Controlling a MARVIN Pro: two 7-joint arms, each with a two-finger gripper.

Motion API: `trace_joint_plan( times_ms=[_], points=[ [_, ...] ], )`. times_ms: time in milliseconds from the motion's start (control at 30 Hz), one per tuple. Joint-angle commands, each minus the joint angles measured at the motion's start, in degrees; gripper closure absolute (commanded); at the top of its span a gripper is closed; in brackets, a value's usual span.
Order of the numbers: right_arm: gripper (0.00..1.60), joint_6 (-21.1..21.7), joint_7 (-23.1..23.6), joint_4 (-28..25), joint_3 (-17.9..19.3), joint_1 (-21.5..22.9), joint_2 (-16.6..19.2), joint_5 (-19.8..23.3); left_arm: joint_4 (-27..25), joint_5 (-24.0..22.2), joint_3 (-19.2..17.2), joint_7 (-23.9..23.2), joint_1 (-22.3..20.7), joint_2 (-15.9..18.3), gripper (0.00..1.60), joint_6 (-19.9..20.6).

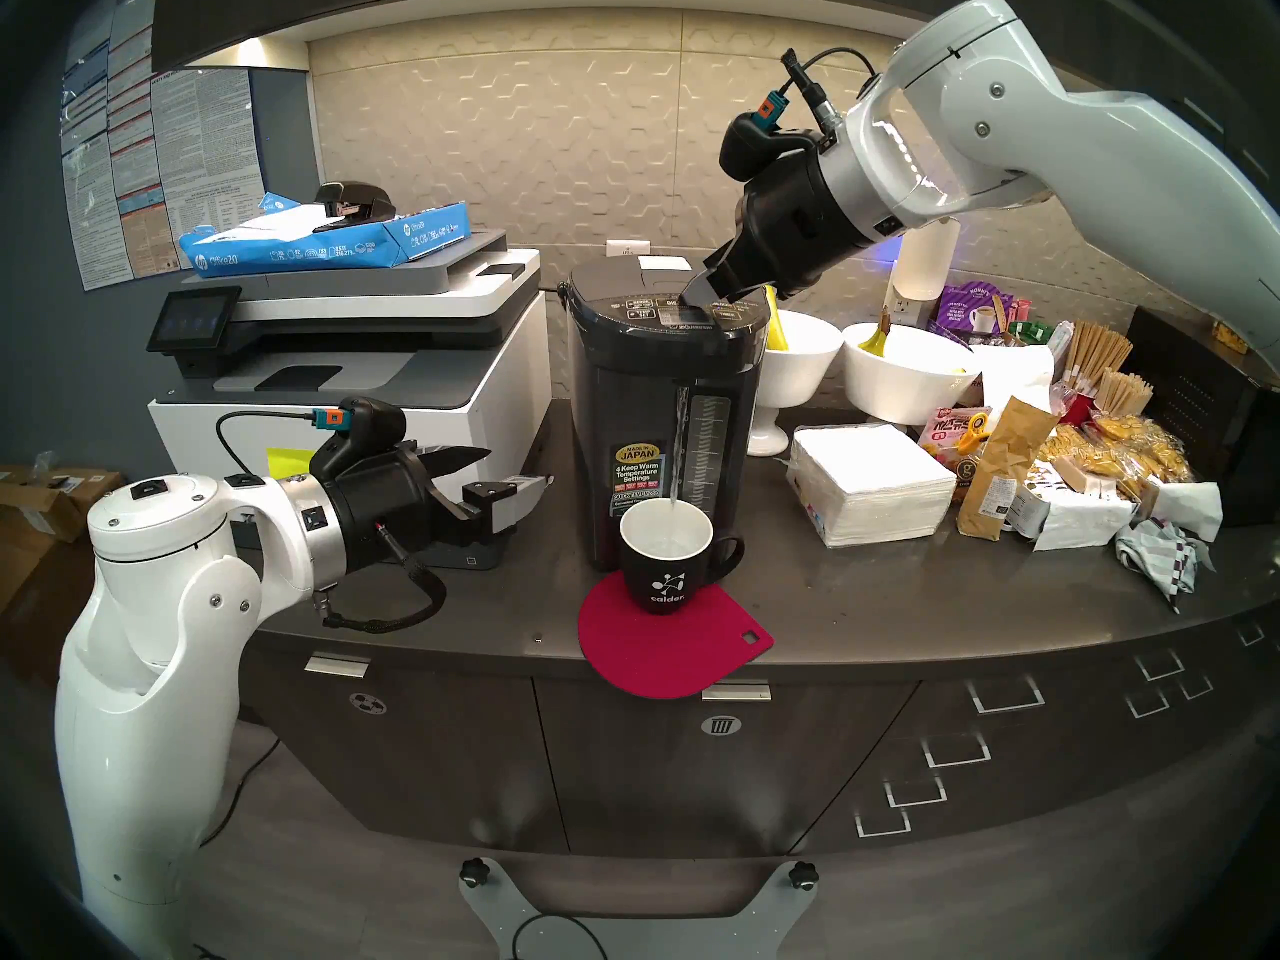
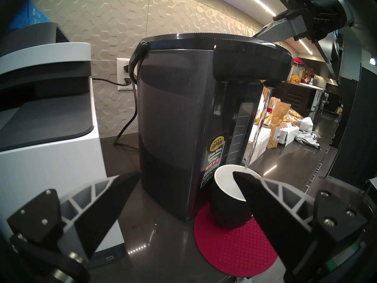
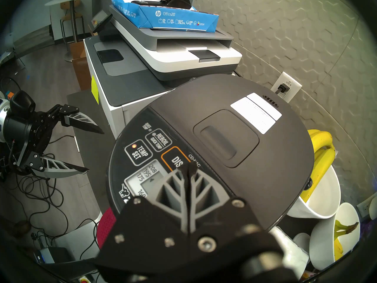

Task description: Press the water dispenser button and fill the cup

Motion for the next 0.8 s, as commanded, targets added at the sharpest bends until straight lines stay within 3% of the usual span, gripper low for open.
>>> trace_joint_plan(
  times_ms=[0, 767],
  points=[
    [1.6, 1.29, 0.48, -0.44, -2.08, -1.94, -0.74, 0.14, -0.6, -0.01, -0.02, -0.03, -0.04, 0.02, 0.0, -0.02],
    [1.6, 1.29, 0.51, -0.43, -2.09, -1.94, -0.74, 0.11, -0.6, -0.01, -0.02, -0.03, -0.04, 0.02, 0.0, -0.02]
  ],
)
